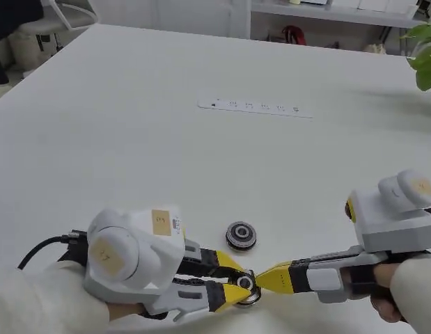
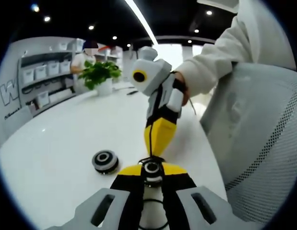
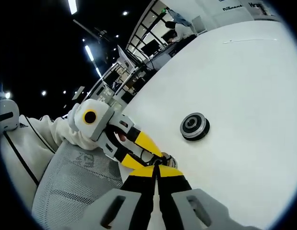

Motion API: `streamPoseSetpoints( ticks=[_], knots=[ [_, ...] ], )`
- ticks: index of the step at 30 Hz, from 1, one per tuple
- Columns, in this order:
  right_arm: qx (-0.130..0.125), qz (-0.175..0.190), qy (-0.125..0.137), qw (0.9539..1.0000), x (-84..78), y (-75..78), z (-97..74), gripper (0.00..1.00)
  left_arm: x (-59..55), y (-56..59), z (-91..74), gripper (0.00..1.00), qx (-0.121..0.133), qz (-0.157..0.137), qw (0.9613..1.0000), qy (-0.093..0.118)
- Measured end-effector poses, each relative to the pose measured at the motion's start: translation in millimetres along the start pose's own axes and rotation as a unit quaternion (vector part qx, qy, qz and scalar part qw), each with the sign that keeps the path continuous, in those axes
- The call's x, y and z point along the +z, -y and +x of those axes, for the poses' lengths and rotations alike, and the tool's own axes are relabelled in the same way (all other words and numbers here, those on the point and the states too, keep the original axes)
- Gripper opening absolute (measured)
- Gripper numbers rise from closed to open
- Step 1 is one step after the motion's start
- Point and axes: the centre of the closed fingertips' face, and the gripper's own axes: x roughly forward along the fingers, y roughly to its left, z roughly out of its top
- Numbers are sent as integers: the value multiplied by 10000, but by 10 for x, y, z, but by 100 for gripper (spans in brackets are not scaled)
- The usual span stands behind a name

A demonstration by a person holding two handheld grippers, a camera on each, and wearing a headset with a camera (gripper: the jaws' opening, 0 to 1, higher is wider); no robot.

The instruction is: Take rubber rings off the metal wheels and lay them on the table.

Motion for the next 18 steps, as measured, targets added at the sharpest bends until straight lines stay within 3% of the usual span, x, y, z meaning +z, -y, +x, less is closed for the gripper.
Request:
streamPoseSetpoints(
  ticks=[3,11,15,18],
  knots=[
    [-76,-260,-72,9996,-9,14,9,0,1,-1,0,14,7,-8,10000,8],
    [-20,-179,-50,9998,-2,-5,10,0,-2,-3,0,14,10,2,10000,11],
    [130,-171,40,9998,34,-66,16,0,-2,-1,-2,14,14,6,10000,13],
    [49,-240,81,9997,64,-46,4,0,0,2,-3,14,15,8,10000,17]
  ],
)
